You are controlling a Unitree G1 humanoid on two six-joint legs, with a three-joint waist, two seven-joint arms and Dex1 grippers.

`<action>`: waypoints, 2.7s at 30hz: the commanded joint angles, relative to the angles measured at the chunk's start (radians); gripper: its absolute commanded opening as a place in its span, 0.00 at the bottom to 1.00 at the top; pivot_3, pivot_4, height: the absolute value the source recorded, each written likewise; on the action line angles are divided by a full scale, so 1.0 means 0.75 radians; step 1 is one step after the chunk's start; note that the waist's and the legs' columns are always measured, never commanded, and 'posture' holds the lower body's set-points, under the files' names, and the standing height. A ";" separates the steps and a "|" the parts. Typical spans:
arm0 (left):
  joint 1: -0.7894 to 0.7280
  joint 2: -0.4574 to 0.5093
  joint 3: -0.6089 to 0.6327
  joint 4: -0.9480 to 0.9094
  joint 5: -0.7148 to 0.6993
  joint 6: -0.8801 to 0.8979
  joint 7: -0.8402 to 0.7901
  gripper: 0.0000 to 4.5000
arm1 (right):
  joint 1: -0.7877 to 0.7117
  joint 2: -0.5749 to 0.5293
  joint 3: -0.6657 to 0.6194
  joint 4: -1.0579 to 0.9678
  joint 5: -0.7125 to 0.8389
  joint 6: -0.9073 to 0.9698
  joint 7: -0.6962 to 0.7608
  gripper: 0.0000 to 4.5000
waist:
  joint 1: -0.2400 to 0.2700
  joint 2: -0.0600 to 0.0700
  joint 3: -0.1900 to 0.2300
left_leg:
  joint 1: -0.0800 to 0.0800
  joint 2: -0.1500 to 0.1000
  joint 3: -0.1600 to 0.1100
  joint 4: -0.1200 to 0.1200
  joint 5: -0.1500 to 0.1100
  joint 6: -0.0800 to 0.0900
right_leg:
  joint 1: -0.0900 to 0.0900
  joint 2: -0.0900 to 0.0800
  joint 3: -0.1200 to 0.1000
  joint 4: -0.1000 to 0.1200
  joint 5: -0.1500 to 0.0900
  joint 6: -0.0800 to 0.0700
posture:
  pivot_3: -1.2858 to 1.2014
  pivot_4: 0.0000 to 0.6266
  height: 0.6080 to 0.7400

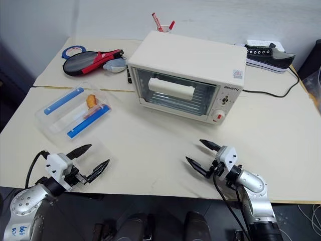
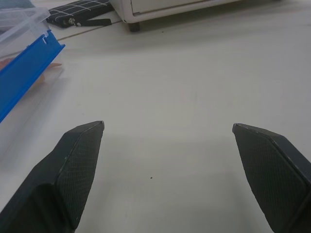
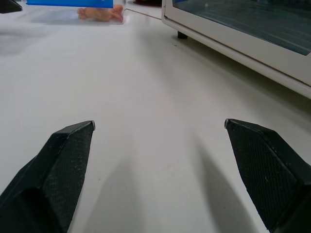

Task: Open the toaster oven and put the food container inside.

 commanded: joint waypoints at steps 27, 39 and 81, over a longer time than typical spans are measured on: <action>-0.319 0.133 0.127 0.111 -0.529 0.321 -0.353 1.00 | -0.500 -0.043 0.002 -0.402 0.248 0.604 -0.141 1.00 | -0.030 0.001 0.001 | -0.002 0.002 0.000 0.004 -0.001 -0.001 | -0.001 0.003 -0.001 0.001 0.000 -0.001 | 0.52 0.24 1.00; -0.607 0.219 0.094 0.172 -0.622 0.490 -0.437 0.96 | -0.171 -0.164 0.072 -0.518 0.144 0.468 0.065 1.00 | -0.020 0.000 0.001 | -0.003 0.002 0.000 0.004 -0.001 -0.001 | 0.000 0.003 -0.002 0.001 0.000 -0.001 | 0.52 0.24 1.00; -0.744 0.090 -0.005 0.149 -0.478 0.541 -0.260 0.99 | -0.571 -0.003 -0.013 -0.280 0.144 0.539 -0.229 1.00 | -0.029 -0.003 0.003 | -0.003 0.007 -0.001 0.008 0.000 -0.004 | -0.001 0.010 0.002 0.001 0.001 0.000 | 0.52 0.24 1.00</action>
